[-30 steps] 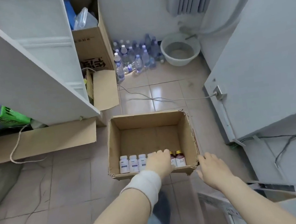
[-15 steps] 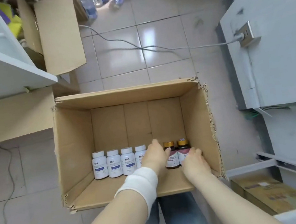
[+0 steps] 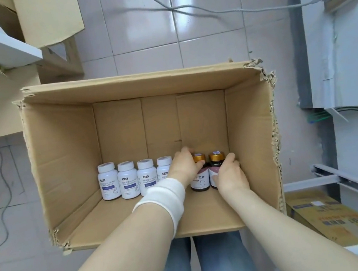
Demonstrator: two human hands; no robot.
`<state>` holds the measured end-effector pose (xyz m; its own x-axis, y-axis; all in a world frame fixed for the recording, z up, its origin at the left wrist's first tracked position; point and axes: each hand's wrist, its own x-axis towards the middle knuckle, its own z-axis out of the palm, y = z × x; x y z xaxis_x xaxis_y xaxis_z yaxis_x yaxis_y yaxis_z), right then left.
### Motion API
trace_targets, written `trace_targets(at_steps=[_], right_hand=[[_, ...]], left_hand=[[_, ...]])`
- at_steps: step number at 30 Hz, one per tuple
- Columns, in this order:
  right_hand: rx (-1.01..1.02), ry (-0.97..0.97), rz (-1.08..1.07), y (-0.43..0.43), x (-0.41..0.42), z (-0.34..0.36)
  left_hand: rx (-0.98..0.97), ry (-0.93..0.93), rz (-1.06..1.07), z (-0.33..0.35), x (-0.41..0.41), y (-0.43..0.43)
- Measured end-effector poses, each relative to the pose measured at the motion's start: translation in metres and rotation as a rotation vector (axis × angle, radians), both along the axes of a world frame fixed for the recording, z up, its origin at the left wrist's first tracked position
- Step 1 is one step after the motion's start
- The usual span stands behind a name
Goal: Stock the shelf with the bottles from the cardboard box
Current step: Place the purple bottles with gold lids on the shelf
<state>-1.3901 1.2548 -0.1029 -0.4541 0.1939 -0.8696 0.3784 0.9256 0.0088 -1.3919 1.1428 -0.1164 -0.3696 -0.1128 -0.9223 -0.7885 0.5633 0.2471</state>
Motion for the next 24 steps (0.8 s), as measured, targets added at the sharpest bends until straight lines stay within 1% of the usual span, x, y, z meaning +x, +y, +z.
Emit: trace_targets(at_steps=[2, 4, 10, 13, 16, 19, 21, 24], right_hand=[[-0.03, -0.04, -0.128, 0.001, -0.004, -0.002], [-0.032, -0.046, -0.168, 0.003, -0.006, -0.002], [-0.039, -0.008, -0.106, 0.006, -0.005, 0.026], [-0.053, 0.007, -0.062, 0.005, -0.003, 0.056], [-0.119, 0.007, -0.046, 0.005, -0.001, 0.096], [-0.251, 0.034, -0.169, 0.01, 0.002, 0.14], [-0.323, 0.07, -0.266, 0.011, 0.007, 0.172], [-0.375, 0.193, -0.429, 0.008, 0.024, 0.215]], left_hand=[[0.004, 0.006, 0.033, -0.001, 0.001, -0.001], [0.012, 0.01, 0.075, 0.0, 0.002, -0.002], [0.051, 0.069, 0.175, 0.031, 0.002, -0.014], [0.053, 0.138, 0.275, 0.065, -0.001, -0.031], [0.082, 0.247, 0.378, 0.111, 0.001, -0.059], [0.166, 0.333, 0.428, 0.156, 0.009, -0.088], [0.209, 0.397, 0.426, 0.187, 0.013, -0.102], [0.299, 0.474, 0.374, 0.23, 0.011, -0.11]])
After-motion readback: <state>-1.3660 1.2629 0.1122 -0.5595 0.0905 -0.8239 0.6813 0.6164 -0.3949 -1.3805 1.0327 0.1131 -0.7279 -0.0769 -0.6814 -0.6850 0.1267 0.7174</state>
